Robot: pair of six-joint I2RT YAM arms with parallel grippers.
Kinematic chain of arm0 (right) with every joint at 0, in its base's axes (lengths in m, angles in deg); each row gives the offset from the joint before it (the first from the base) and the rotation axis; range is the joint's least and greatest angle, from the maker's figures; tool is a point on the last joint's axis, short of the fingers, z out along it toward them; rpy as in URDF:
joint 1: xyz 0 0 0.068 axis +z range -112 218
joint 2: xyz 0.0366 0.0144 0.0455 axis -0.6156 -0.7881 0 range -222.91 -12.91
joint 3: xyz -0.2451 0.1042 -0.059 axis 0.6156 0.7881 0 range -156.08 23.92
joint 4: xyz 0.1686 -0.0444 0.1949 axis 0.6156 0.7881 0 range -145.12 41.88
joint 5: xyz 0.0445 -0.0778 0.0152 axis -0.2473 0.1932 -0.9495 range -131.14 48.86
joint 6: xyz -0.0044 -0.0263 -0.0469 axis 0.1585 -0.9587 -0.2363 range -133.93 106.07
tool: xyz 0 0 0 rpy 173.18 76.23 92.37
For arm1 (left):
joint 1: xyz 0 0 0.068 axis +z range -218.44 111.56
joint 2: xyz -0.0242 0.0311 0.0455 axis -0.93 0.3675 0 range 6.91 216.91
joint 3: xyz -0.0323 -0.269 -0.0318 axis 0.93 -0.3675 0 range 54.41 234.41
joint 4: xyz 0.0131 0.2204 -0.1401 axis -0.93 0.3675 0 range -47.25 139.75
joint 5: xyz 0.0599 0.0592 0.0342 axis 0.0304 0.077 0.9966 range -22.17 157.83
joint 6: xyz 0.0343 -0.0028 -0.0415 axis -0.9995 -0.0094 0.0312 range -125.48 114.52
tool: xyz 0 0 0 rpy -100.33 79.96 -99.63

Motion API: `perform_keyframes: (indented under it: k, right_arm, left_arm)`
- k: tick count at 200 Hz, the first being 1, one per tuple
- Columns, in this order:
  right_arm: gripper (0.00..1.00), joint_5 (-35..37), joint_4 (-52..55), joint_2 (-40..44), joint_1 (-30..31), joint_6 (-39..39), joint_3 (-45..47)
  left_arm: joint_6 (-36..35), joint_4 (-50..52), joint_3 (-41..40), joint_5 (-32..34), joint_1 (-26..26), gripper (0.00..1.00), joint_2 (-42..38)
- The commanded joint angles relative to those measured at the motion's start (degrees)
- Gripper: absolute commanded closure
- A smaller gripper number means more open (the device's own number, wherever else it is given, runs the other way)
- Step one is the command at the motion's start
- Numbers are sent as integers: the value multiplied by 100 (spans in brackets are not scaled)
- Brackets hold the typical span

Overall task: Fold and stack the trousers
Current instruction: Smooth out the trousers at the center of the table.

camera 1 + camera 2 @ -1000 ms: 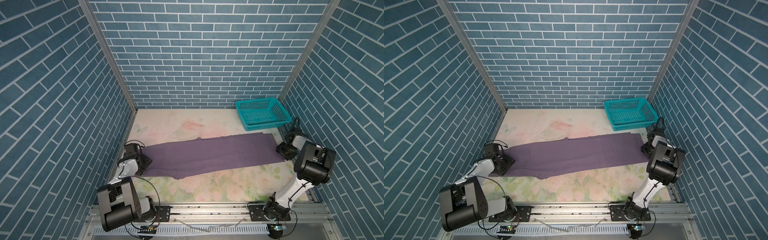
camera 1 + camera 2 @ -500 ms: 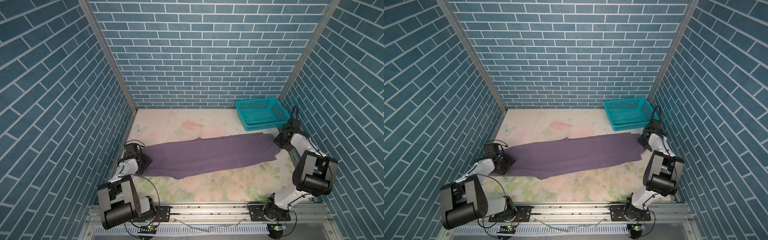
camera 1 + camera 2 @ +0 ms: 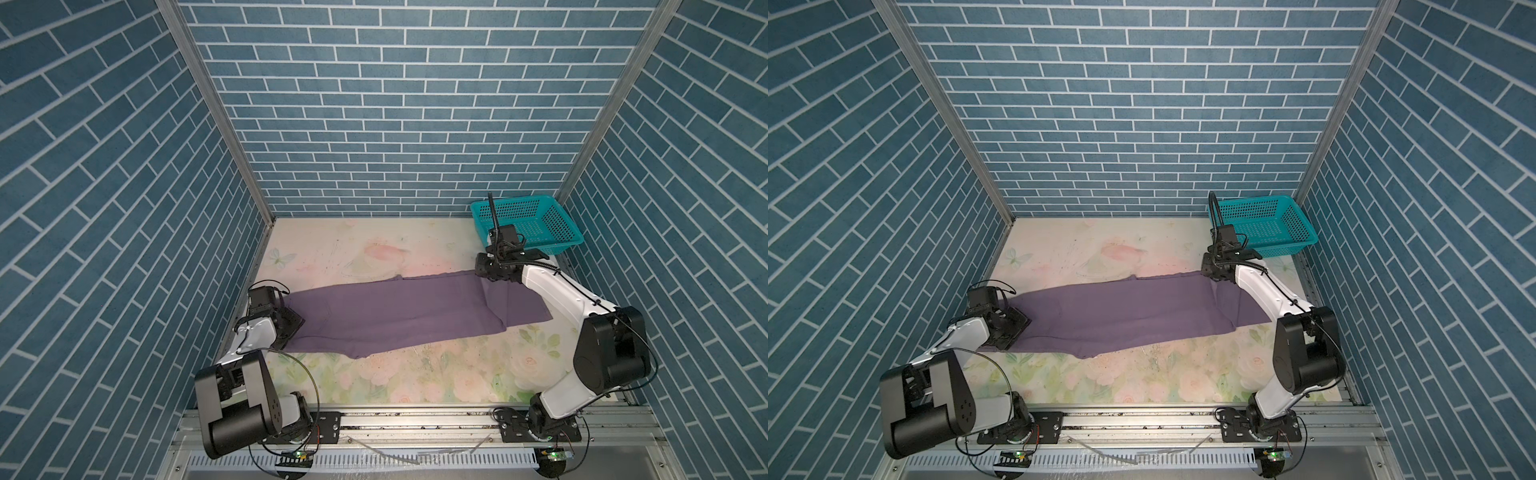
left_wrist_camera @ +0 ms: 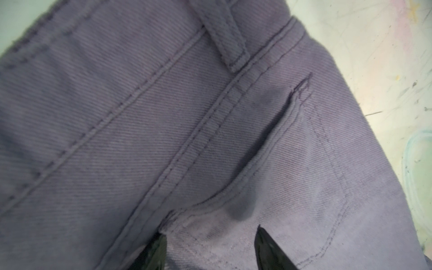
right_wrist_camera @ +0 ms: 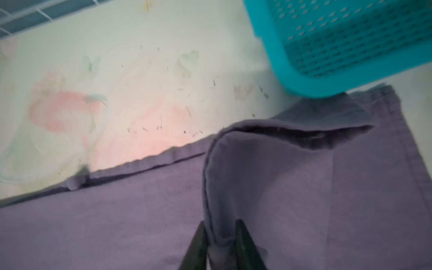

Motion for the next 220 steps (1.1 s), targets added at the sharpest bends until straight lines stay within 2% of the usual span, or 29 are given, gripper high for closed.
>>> perform_keyframes:
  k: [1, 21, 40, 58, 111, 154, 167, 178, 204, 220]
  right_arm:
    - [57, 261, 700, 47, -242, -558, -54]
    - [48, 678, 1032, 165, -880, -626, -208]
    - [47, 622, 1304, -60, -1766, -386, -332]
    - [46, 538, 1367, -480, -2219, -435, -429]
    - [38, 124, 872, -1459, -2512, -551, -497]
    - [38, 289, 814, -1976, -2710, -645, -700]
    - [41, 376, 803, -2055, -2733, -612, -689]
    - [48, 341, 818, -2141, -2754, -595, -687]
    - [69, 160, 938, -2360, -2835, -495, -683]
    - [88, 12, 871, -2317, -2978, -336, -553]
  left_arm:
    - [-15, 98, -179, -50, 18, 38, 88]
    - [13, 32, -241, -66, 5, 39, 98]
    - [44, -18, -299, -90, 5, 39, 88]
    - [22, -12, -300, -95, 6, 38, 80]
    - [-27, 37, -229, -52, 5, 38, 100]
    - [-38, -52, -201, -51, 8, 38, 306]
    - [-41, -84, -189, -60, 5, 39, 369]
    - [-31, -97, -165, -62, 5, 39, 404]
    - [-29, -97, -110, -90, 7, 39, 429]
    - [-32, -89, -123, -84, 7, 39, 415]
